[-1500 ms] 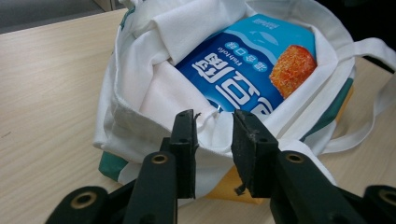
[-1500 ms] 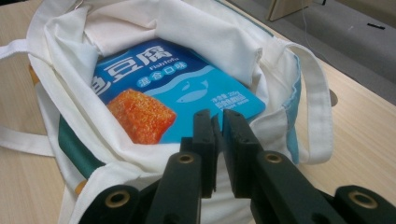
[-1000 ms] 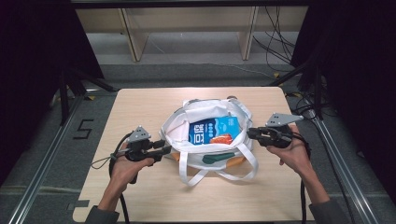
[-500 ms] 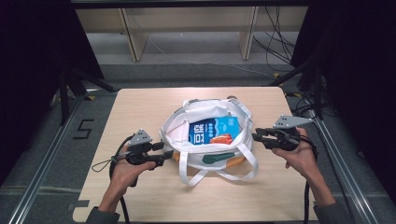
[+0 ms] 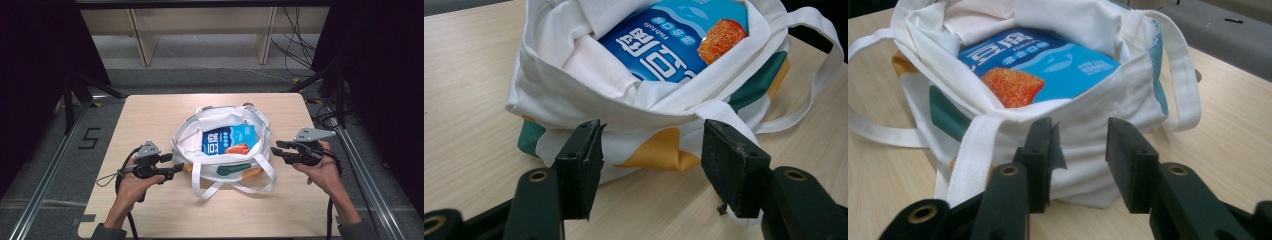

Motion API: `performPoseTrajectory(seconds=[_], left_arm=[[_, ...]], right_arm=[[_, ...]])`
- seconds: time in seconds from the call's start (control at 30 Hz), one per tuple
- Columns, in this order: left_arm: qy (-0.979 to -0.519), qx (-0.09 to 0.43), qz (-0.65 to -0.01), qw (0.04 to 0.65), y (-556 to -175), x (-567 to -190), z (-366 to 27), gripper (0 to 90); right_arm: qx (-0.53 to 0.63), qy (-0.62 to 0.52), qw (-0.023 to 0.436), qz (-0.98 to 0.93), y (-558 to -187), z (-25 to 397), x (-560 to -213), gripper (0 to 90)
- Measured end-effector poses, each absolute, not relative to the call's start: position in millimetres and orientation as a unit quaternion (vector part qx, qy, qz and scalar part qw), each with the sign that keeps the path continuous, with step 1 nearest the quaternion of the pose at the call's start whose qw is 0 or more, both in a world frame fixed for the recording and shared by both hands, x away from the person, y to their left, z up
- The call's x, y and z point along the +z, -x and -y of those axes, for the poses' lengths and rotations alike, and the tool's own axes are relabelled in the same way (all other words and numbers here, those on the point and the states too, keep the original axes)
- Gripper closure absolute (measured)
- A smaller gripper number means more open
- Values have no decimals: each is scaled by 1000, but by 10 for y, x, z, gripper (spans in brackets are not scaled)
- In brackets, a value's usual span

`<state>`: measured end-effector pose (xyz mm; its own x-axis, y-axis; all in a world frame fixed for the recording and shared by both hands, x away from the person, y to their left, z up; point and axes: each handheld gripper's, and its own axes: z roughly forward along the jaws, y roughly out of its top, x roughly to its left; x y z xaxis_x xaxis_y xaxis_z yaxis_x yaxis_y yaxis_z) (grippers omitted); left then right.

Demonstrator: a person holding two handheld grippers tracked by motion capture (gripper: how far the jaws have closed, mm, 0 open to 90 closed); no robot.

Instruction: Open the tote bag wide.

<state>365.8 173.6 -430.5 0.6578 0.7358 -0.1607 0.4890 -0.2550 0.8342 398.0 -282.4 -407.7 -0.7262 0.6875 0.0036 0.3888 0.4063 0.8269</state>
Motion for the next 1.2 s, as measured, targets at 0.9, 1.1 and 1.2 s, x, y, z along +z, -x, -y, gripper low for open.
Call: performPoseTrajectory(seconds=[0.9,1.1,1.2], left_arm=[[-774,121,-406,471,-3490,-4580,-1942,307],[-775,121,-406,469,-3426,-4616,-1933,289],[-783,123,-394,466,-3401,-4628,-1930,282]], right_arm=[[418,-367,168,-814,-3716,2965,-4250,351],[417,-376,165,-811,-3650,2970,-4267,337],[421,-364,180,-811,-3639,2986,-4280,328]])
